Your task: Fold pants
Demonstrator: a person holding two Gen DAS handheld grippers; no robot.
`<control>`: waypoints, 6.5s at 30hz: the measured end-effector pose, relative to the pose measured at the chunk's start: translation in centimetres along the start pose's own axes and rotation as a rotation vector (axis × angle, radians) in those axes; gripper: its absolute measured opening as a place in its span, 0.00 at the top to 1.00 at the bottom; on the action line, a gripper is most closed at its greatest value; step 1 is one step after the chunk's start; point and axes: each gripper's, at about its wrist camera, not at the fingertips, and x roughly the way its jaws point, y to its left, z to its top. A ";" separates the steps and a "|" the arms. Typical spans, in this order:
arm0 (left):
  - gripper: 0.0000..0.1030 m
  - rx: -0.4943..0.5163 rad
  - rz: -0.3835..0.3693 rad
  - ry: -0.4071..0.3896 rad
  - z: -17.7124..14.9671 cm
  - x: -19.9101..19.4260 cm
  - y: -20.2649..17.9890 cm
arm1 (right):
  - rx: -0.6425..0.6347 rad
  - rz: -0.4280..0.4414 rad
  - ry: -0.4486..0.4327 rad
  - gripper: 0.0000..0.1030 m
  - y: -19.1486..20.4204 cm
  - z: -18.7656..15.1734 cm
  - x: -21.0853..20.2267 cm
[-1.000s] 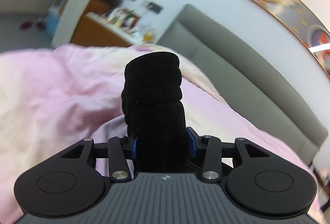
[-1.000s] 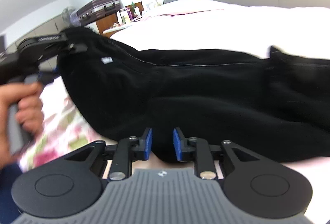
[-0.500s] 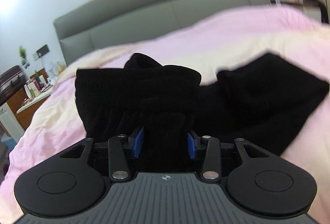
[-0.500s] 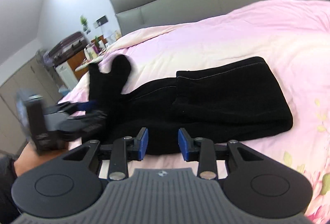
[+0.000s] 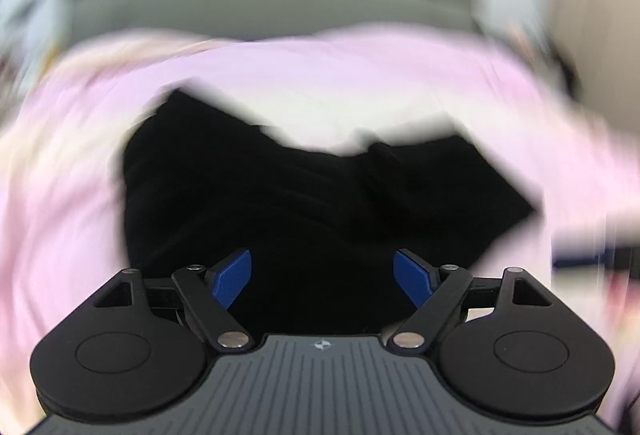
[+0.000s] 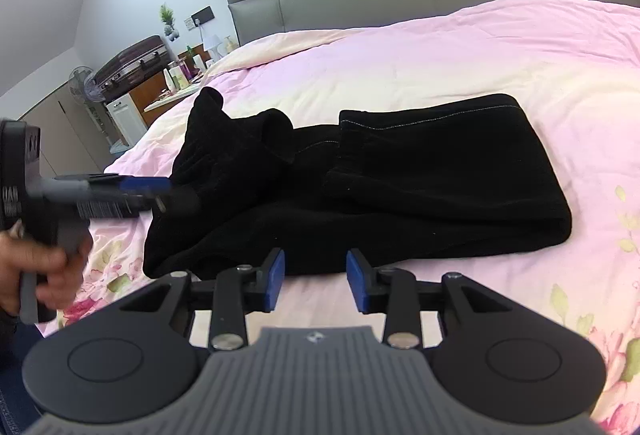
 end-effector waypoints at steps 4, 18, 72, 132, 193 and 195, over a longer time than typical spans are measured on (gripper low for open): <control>0.07 -0.570 -0.165 -0.071 0.0 0.1 10.1 | -0.077 -0.001 0.006 0.68 1.3 0.3 0.9; 0.07 -0.765 -0.194 -0.086 -2.0 2.7 15.4 | -0.256 0.097 0.082 0.43 10.2 12.0 12.8; 0.10 -0.474 -0.171 0.136 -1.9 4.5 10.2 | -0.031 -0.101 -0.001 0.60 4.9 7.0 14.1; 0.12 -0.601 -0.189 0.134 -2.7 5.1 11.3 | 0.165 -0.148 -0.527 0.81 5.3 9.1 1.7; 0.63 -0.662 -0.370 0.081 -1.6 1.1 14.3 | -1.110 -0.147 -0.180 0.48 25.2 -4.9 17.1; 0.68 -0.672 -0.387 0.070 -1.5 0.8 14.5 | -0.997 -0.104 -0.208 0.50 23.9 -4.1 15.2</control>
